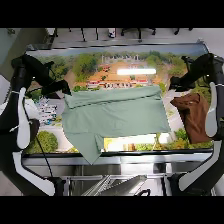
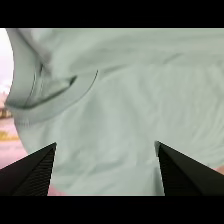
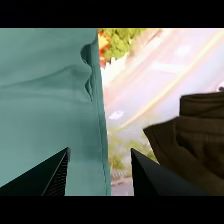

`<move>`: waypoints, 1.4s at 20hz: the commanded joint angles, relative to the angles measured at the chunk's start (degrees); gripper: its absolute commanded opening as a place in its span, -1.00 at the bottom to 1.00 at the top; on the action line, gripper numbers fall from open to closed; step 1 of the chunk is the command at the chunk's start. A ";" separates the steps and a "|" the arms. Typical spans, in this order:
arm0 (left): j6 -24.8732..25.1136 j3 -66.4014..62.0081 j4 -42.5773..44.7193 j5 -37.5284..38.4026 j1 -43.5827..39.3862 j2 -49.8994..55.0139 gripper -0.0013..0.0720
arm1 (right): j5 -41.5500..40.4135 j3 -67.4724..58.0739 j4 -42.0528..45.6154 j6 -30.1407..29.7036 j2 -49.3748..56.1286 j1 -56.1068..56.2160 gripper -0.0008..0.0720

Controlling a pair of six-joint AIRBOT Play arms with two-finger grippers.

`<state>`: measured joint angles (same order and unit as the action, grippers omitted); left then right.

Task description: Fold the shirts.

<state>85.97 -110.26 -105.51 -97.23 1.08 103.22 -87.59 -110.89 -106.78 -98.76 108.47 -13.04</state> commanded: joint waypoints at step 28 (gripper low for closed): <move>2.93 68.43 -14.45 34.14 -8.22 -31.47 -0.92 | 2.14 34.14 -7.19 -8.85 -8.63 -9.35 0.24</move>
<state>88.23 -38.24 -123.39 -57.80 -6.90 70.94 -86.72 -81.03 -115.24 -107.50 99.85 -22.35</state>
